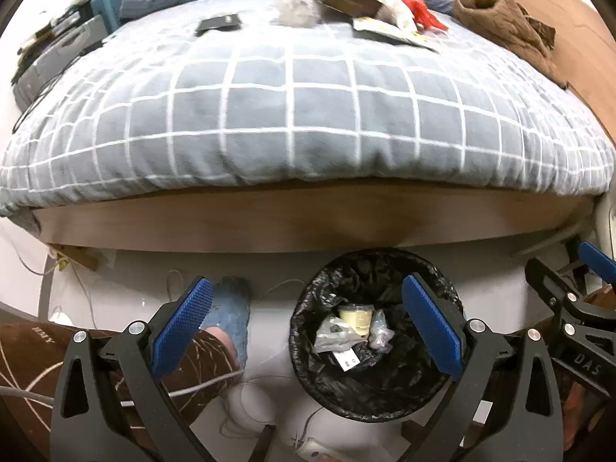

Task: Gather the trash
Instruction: 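Raise both tools back toward the trash on the bed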

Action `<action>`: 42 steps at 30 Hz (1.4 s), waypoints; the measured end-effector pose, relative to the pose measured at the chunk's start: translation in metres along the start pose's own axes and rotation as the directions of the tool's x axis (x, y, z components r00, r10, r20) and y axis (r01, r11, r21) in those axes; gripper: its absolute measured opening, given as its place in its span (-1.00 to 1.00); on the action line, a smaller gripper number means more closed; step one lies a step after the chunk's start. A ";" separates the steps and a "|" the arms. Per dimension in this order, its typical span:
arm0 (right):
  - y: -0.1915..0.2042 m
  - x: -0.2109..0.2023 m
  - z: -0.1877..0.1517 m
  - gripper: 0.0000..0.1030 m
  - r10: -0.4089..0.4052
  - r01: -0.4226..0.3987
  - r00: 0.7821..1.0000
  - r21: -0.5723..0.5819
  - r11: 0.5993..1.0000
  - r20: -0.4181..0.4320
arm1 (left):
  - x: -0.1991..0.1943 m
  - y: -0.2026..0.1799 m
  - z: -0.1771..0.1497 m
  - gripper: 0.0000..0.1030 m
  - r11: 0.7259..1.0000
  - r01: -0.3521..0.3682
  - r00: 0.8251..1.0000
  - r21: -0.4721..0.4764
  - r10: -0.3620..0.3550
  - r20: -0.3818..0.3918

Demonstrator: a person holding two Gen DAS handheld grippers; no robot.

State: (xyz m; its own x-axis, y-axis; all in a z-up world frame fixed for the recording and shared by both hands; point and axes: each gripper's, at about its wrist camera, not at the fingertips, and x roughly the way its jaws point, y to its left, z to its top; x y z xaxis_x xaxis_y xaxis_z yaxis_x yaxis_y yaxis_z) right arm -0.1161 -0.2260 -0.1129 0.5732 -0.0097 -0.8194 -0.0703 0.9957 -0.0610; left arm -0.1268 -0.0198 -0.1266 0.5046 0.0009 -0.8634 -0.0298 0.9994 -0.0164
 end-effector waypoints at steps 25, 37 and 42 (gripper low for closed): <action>0.022 -0.024 0.075 0.84 0.058 -0.055 0.996 -0.039 0.998 0.064 | -0.046 0.036 0.064 0.88 0.997 -0.027 0.992 -0.069 0.035 0.119; 0.022 -0.018 0.129 0.84 0.084 -0.081 0.993 -0.035 0.996 0.089 | -0.044 0.052 0.123 0.87 0.994 -0.043 0.988 -0.098 0.057 0.146; 0.031 -0.005 0.160 0.84 0.093 -0.089 0.990 -0.039 0.995 0.102 | -0.030 0.062 0.150 0.87 0.993 -0.045 0.987 -0.113 0.062 0.149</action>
State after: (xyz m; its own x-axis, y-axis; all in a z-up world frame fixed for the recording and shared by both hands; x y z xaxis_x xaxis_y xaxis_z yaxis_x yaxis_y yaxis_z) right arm 0.0092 -0.1806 -0.0191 0.6444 0.0919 -0.7592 -0.1532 0.9881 -0.0103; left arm -0.0143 0.0472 -0.0258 0.6248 0.0676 -0.7778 -0.1498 0.9881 -0.0344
